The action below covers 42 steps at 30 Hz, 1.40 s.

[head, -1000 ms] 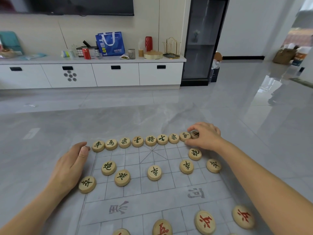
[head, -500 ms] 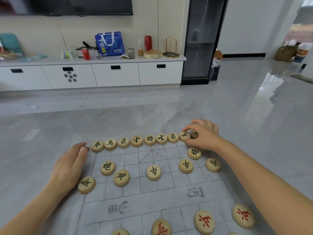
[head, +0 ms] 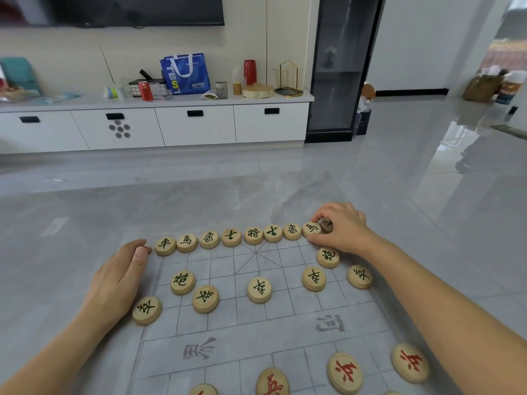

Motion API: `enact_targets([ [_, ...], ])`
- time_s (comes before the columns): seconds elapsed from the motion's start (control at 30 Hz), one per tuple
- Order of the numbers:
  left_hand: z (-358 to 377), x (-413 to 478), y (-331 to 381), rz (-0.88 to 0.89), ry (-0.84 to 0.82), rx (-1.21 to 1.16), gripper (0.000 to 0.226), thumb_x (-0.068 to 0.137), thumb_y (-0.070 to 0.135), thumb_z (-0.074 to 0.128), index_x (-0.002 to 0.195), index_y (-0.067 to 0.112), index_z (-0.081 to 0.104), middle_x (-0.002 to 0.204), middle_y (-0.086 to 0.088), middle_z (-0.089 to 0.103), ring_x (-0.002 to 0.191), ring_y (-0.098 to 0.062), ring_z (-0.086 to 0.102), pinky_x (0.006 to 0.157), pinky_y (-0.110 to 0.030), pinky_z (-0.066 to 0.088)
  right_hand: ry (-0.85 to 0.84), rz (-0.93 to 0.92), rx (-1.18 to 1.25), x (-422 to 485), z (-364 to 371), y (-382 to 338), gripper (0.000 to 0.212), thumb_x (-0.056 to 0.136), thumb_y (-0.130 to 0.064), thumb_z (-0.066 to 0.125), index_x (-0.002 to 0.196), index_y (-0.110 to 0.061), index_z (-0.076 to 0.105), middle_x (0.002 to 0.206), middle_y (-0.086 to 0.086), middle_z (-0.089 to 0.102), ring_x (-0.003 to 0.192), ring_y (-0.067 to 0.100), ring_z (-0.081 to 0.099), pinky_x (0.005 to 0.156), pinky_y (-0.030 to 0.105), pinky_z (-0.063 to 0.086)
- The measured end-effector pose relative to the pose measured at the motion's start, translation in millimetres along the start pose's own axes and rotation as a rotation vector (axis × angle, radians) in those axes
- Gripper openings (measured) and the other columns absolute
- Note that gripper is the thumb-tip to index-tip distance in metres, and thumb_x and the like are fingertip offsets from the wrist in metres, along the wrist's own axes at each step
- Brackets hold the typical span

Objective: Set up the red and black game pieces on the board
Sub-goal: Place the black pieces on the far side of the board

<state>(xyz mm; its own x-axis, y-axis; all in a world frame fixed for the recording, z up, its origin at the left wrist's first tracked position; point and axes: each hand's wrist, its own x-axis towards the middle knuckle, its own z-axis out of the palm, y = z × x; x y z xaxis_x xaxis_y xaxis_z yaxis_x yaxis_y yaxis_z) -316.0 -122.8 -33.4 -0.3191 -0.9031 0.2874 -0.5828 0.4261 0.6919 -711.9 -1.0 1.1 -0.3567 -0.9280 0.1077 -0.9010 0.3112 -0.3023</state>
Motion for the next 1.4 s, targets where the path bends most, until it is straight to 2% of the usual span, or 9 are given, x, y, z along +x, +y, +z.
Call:
enact_targets([
  [0.07,0,0,0,0.001,0.001,-0.001,0.083,0.08,0.077,0.017,0.126,0.018,0.051,0.122,-0.003,0.061,0.118,-0.027,0.051,0.102,-0.048,0.036,0.0,-0.004,0.005,0,0,0,0.038,0.07,-0.061,0.068,0.099,-0.04,0.055,0.12,-0.015,0.05,0.121,0.016,0.036,0.089,0.033,0.025],
  [0.2,0,0,-1,-0.002,-0.006,0.01,0.088,0.078,0.082,0.015,0.127,0.018,0.05,0.123,-0.004,0.061,0.118,-0.027,0.051,0.103,-0.049,0.036,-0.019,-0.011,0.002,-1,1,3,0.054,0.074,-0.058,0.066,0.121,-0.037,0.055,0.133,-0.013,0.044,0.127,0.016,0.031,0.098,0.034,0.023],
  [0.33,-1,1,-2,-0.004,-0.003,0.017,0.086,0.078,0.08,0.017,0.128,0.018,0.051,0.123,-0.005,0.061,0.118,-0.027,0.051,0.102,-0.049,0.037,0.005,-0.008,0.024,-2,3,5,0.044,0.074,-0.057,0.067,0.113,-0.037,0.06,0.13,-0.013,0.046,0.126,0.015,0.032,0.098,0.034,0.022],
  [0.53,0,2,-1,-0.006,0.001,0.007,0.083,0.079,0.077,0.018,0.126,0.018,0.051,0.12,-0.005,0.062,0.116,-0.027,0.052,0.101,-0.048,0.037,0.021,-0.005,0.025,-2,1,7,0.053,0.07,-0.063,0.067,0.116,-0.039,0.058,0.132,-0.012,0.043,0.128,0.016,0.029,0.096,0.033,0.021],
  [0.7,0,2,-4,-0.005,-0.002,0.026,0.083,0.079,0.078,0.017,0.127,0.019,0.051,0.121,-0.004,0.061,0.116,-0.027,0.052,0.101,-0.048,0.037,0.038,-0.013,0.041,-1,2,7,0.041,0.07,-0.061,0.068,0.106,-0.041,0.06,0.13,-0.012,0.045,0.128,0.016,0.029,0.096,0.034,0.02],
  [0.87,0,2,-3,-0.005,-0.007,0.029,0.083,0.079,0.078,0.017,0.126,0.019,0.051,0.121,-0.004,0.061,0.116,-0.027,0.051,0.101,-0.048,0.037,0.0,0.034,0.046,-2,-4,16,0.066,0.068,-0.064,0.067,0.127,-0.039,0.049,0.137,-0.01,0.04,0.131,0.019,0.028,0.103,0.038,0.022],
  [1.07,-1,2,-4,-0.011,-0.013,0.01,0.086,0.077,0.081,0.017,0.126,0.019,0.05,0.118,-0.001,0.063,0.116,-0.026,0.052,0.101,-0.047,0.037,-0.031,0.078,-0.004,-9,-8,32,0.049,0.078,-0.035,0.062,0.126,-0.039,0.049,0.137,-0.008,0.043,0.128,0.021,0.032,0.101,0.038,0.025],
  [1.23,0,2,-4,-0.013,-0.01,0.03,0.088,0.076,0.084,0.016,0.126,0.02,0.051,0.121,-0.003,0.061,0.116,-0.027,0.051,0.1,-0.046,0.038,0.017,0.106,-0.058,-9,-10,32,0.049,0.077,-0.043,0.062,0.124,-0.035,0.05,0.13,-0.006,0.049,0.123,0.021,0.038,0.097,0.038,0.029],
  [1.4,-1,2,-3,-0.018,-0.013,0.034,0.088,0.076,0.082,0.016,0.128,0.02,0.05,0.122,-0.003,0.061,0.117,-0.026,0.051,0.101,-0.046,0.037,-0.01,0.091,-0.03,-10,-9,31,0.043,0.079,-0.04,0.059,0.122,-0.044,0.05,0.125,-0.005,0.047,0.12,0.02,0.038,0.097,0.038,0.027],
])
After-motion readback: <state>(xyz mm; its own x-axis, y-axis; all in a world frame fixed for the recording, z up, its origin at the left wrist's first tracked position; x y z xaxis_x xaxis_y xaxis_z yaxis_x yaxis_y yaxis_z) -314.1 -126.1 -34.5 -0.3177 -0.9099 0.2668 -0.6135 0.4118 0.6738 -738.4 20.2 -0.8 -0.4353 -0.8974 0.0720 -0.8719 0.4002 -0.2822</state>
